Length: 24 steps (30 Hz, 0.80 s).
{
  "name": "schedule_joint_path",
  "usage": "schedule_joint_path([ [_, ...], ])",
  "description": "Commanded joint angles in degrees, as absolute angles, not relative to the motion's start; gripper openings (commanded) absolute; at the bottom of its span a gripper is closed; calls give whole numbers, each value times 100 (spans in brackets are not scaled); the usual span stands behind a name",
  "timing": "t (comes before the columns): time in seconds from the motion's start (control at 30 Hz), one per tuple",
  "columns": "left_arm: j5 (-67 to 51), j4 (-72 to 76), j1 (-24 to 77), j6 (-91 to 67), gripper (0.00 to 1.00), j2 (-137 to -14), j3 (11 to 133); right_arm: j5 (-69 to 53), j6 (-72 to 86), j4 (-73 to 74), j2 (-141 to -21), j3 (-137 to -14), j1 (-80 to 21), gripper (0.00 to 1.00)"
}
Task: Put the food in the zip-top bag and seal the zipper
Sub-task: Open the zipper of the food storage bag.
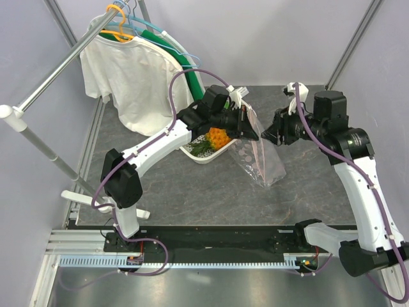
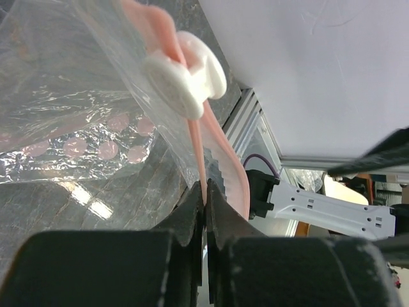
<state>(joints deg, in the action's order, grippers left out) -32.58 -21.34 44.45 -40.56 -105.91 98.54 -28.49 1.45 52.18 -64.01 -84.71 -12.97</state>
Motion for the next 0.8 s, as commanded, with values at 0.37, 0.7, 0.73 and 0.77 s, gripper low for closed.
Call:
schedule_joint_path([
  [0.37, -3753, -1899, 4456, -4008, 2, -10274, 9932, -2531, -140, 5194, -6741, -7831, -1283, 43],
  [0.7, -4368, -1810, 4675, -3824, 2, -10441, 10546, -2365, -369, 5651, -6592, -8330, -1109, 0],
  [0.73, -4420, -1802, 4737, -3771, 2, -10537, 10634, -2286, -387, 5712, -6461, -8428, -1012, 0],
  [0.77, -4447, -1802, 4763, -3771, 2, -10599, 10870, -2250, -465, 5826, -6399, -8533, -767, 0],
])
